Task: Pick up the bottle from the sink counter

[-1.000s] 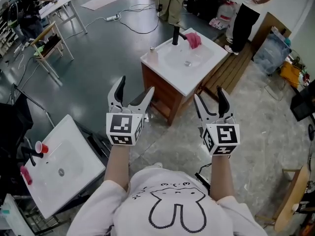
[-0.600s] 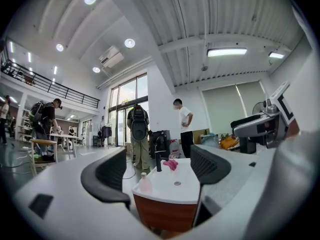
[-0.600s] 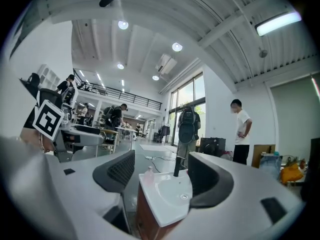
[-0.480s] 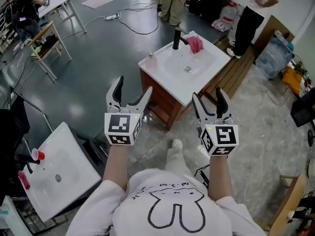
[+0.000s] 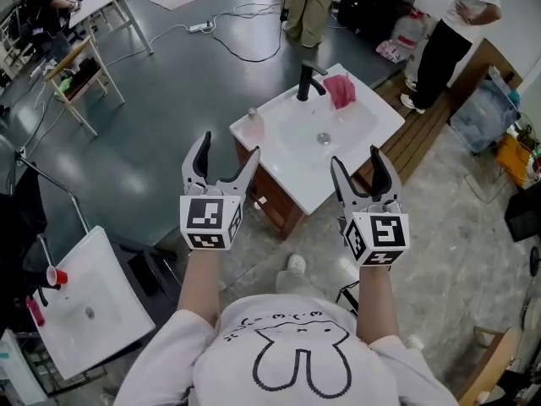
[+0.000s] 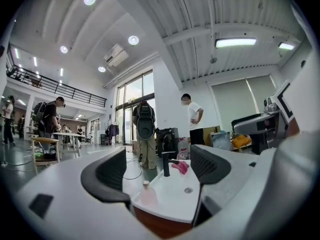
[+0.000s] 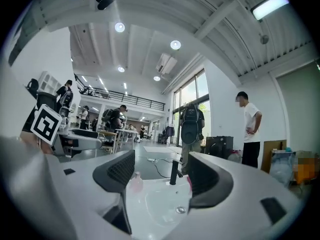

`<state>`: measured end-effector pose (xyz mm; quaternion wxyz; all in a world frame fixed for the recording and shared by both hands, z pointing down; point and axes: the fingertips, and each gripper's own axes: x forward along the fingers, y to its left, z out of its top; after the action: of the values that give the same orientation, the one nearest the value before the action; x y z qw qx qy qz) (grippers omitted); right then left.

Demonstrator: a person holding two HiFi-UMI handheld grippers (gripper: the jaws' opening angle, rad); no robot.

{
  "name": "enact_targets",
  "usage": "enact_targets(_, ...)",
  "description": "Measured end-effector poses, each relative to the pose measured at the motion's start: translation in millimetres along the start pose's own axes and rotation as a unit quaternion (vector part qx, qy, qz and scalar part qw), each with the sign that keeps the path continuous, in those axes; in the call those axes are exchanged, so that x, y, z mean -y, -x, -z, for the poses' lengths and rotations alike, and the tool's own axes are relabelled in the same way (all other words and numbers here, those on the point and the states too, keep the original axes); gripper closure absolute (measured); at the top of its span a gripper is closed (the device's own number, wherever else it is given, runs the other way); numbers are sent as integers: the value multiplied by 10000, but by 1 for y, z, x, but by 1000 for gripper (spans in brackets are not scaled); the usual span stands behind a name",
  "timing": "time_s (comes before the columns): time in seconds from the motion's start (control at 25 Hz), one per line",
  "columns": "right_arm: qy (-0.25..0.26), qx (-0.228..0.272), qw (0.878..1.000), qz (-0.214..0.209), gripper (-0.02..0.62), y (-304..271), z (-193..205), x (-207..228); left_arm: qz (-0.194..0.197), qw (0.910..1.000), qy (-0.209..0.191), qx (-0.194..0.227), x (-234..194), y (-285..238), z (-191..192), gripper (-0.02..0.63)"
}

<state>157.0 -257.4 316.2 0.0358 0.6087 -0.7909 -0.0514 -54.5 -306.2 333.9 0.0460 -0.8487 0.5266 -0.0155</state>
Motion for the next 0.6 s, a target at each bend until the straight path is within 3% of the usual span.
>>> enact_targets(0.6,-104,-146,9970,-750,275,-121,36,80,-813,9960,30,-371,-9,-116,31,207)
